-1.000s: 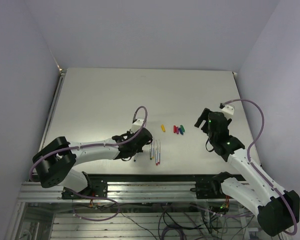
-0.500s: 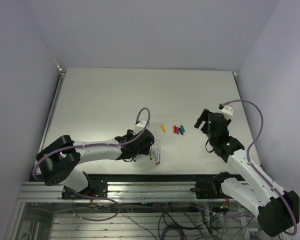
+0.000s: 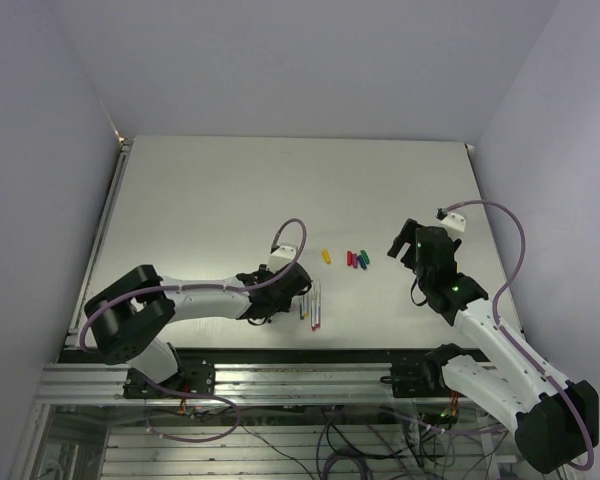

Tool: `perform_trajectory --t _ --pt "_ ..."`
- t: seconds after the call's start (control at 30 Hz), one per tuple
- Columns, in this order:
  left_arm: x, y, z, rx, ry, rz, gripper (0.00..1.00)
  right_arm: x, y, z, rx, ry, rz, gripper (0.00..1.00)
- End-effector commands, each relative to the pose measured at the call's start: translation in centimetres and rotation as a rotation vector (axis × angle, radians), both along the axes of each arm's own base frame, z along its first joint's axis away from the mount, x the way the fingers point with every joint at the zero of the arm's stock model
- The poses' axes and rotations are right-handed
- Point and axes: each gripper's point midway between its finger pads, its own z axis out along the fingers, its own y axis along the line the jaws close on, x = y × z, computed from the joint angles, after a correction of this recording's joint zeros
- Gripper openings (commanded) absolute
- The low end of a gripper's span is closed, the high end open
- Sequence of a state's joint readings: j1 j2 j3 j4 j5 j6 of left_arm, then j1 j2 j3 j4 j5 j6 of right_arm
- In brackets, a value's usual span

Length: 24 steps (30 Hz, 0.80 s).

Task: Insert the pens into the pen caps

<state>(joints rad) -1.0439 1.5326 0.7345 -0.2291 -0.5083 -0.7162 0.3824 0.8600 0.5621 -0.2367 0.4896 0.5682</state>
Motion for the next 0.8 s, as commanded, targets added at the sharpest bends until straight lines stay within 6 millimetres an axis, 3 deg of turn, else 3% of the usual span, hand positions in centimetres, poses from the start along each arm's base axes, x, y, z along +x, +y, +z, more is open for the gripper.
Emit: perform_trajectory --t 0.0,0.2,0.27,0.33,0.37,0.6,0.77 --pt "0.4 0.3 0.1 0.035 -0.01 0.041 0.5 0.1 0.0 0.2 0.009 -0.016 -0.005 0.8" --pt "-0.1 0.3 -0.2 0.019 0.009 0.045 0.43 0.0 0.0 0.1 0.013 -0.008 -0.006 0.8" --pt "-0.3 0.5 -0.4 0.025 0.022 0.054 0.32 0.0 0.0 0.1 0.018 -0.006 -0.007 0.8" --pt "-0.6 0.7 -0.6 0.031 0.043 0.069 0.11 -0.1 0.1 0.1 0.02 -0.001 -0.007 0.8" --pt "-0.8 0.8 -0.8 0.039 0.054 0.073 0.08 -0.1 0.1 0.1 0.02 0.004 -0.007 0.8" --pt "-1.3 0.8 -1.5 0.04 0.083 0.072 0.07 -0.4 0.1 -0.6 -0.007 0.069 0.004 0.81" --pt "-0.7 -0.2 0.9 -0.028 0.011 0.033 0.07 -0.7 1.0 -2.2 -0.022 0.13 0.068 0.8"
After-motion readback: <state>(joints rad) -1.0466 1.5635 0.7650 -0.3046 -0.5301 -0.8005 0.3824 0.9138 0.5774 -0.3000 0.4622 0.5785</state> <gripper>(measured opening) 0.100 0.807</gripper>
